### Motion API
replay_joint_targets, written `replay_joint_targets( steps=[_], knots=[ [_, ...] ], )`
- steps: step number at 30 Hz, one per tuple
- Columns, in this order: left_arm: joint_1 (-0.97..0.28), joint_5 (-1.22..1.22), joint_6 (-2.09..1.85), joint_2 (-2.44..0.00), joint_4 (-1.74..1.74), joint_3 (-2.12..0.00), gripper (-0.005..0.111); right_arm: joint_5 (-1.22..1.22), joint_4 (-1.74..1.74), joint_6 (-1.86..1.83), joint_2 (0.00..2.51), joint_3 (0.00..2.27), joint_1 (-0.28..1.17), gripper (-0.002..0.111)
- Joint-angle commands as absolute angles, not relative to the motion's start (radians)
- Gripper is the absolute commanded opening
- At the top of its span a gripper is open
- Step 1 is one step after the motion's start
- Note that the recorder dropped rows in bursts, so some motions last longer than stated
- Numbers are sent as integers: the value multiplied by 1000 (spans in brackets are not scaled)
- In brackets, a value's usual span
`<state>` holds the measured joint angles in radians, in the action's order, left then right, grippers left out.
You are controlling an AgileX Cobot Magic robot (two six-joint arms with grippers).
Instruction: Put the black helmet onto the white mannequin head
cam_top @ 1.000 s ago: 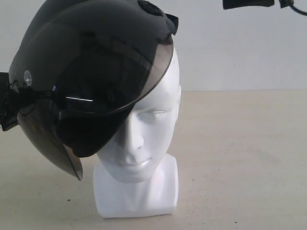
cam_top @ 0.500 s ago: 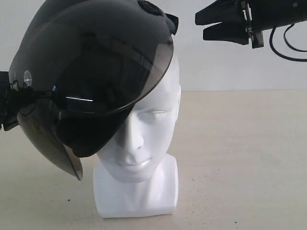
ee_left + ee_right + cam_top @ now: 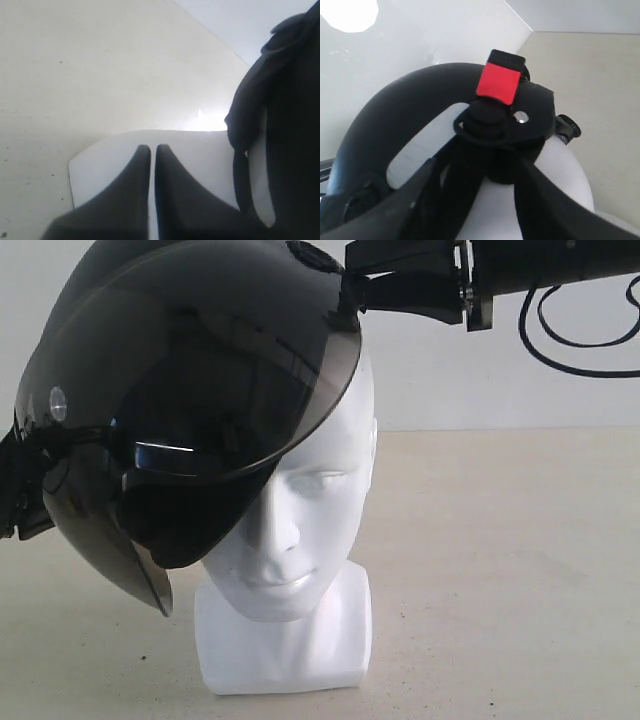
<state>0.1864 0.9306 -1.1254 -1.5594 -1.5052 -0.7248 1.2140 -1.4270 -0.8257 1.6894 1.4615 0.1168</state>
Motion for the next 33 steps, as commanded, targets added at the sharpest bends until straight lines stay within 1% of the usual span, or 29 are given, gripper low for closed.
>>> replay_joint_targets(
  steps=[1,6,11,33],
  knots=[
    [146,939,-1119,-1574,-1503,-723,4,1221,-1430,-829,1625,1459,109,46],
    [128,953,-1130,-1574,-1519,-723,4,1221,-1404,-847,1573,1459,109,46],
    [128,1007,-1162,-1574,-1576,-723,4,1200,-1289,-809,1539,1459,109,46],
    [128,1104,-1184,-1574,-1618,-723,4,1191,-1328,-803,1517,1459,109,46]
  ],
)
